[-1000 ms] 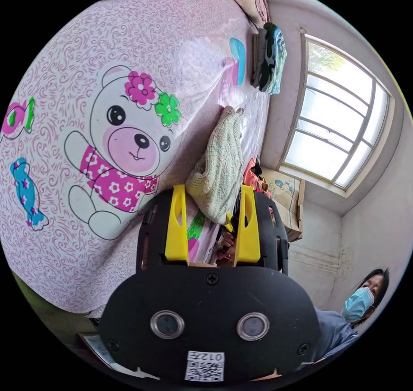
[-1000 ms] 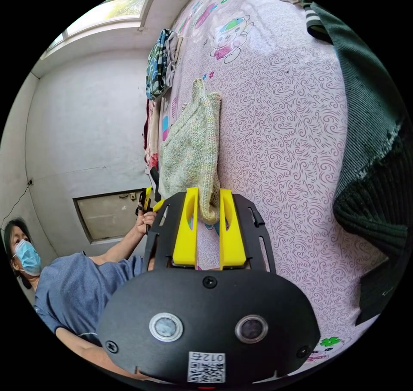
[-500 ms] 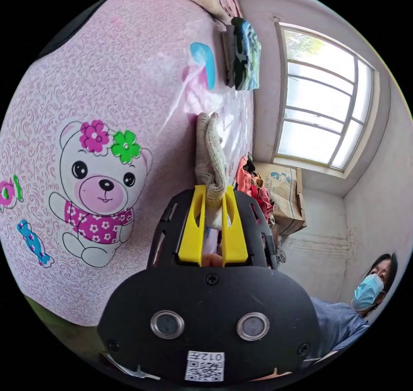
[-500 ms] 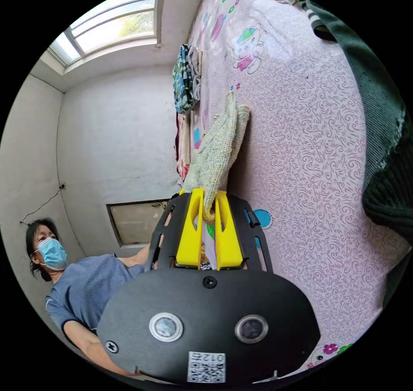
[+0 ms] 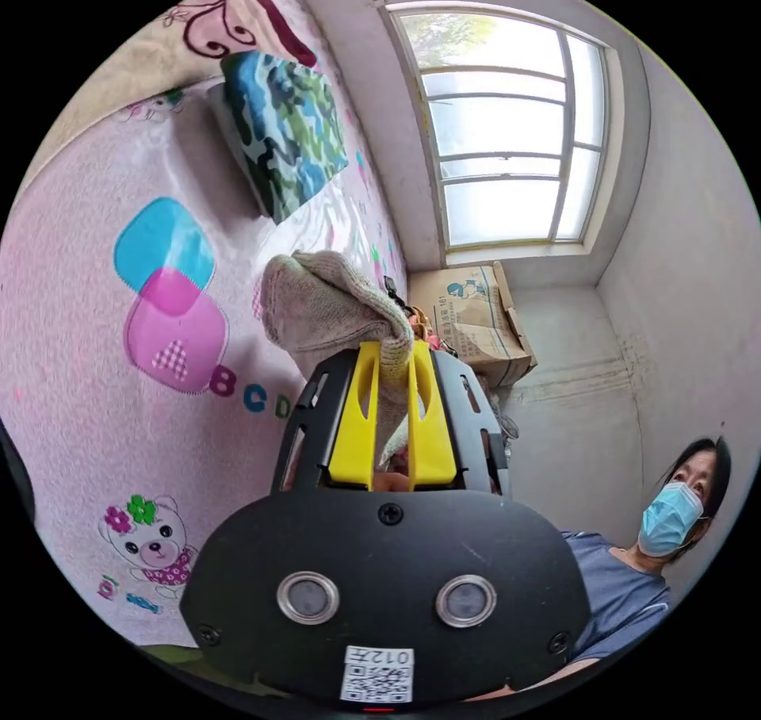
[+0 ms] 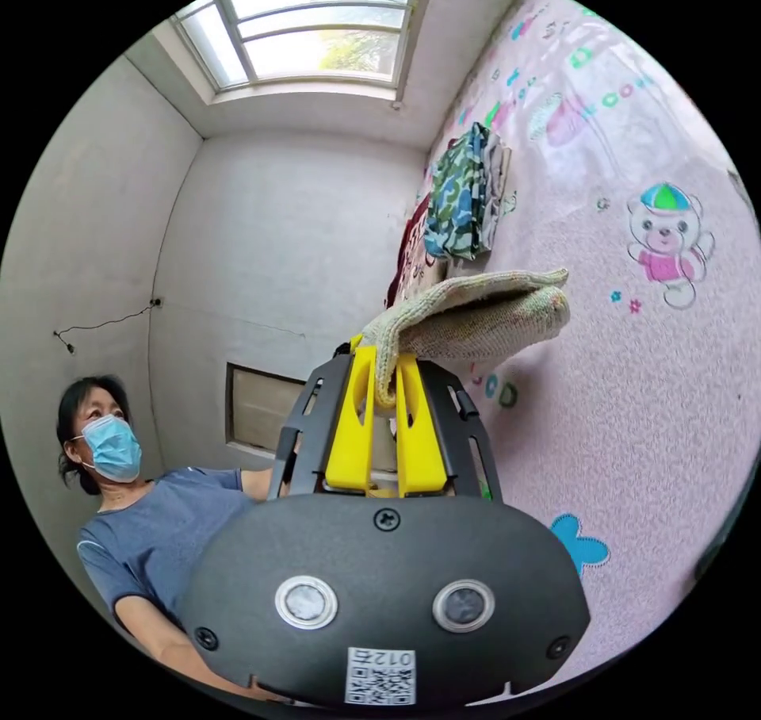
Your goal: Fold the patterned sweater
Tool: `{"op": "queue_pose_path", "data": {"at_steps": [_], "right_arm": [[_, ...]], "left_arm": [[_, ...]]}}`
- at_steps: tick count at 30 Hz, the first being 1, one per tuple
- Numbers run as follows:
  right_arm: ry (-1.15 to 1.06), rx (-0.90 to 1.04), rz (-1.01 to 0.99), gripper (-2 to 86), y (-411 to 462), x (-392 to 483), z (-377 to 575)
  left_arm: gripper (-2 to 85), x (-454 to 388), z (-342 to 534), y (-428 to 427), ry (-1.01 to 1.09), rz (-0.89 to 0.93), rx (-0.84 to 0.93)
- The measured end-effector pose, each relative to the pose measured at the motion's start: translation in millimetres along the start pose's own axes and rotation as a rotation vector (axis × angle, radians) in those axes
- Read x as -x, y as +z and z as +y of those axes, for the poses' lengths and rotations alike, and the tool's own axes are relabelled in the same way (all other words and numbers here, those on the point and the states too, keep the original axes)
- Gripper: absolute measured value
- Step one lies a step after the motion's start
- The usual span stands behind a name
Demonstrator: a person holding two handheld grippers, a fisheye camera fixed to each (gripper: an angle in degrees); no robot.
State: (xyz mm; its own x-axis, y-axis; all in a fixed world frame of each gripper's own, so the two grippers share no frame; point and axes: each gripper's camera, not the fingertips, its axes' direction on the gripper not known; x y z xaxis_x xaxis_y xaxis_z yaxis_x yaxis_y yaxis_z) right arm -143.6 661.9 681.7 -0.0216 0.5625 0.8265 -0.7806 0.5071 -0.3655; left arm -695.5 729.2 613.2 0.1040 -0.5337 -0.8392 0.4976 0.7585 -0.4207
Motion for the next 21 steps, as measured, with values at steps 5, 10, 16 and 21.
{"op": "queue_pose_path", "data": {"at_steps": [5, 10, 16, 21], "right_arm": [[-0.106, 0.023, 0.022, 0.4, 79, 12, -119], [-0.306, 0.153, 0.132, 0.5, 189, 44, -292], [-0.453, 0.371, 0.483, 2.6, 335, 47, -449], [-0.192, 0.317, 0.955, 10.9, 415, -46, -476]], "left_arm": [[4.3, -49, -104, -8, 0.140, -0.056, -0.033], [3.7, -88, -200, -24, 0.240, -0.105, -0.204], [2.6, -74, -234, -1, 0.211, -0.159, -0.485], [2.4, 36, -222, 110, -0.200, -0.224, -0.439]]}}
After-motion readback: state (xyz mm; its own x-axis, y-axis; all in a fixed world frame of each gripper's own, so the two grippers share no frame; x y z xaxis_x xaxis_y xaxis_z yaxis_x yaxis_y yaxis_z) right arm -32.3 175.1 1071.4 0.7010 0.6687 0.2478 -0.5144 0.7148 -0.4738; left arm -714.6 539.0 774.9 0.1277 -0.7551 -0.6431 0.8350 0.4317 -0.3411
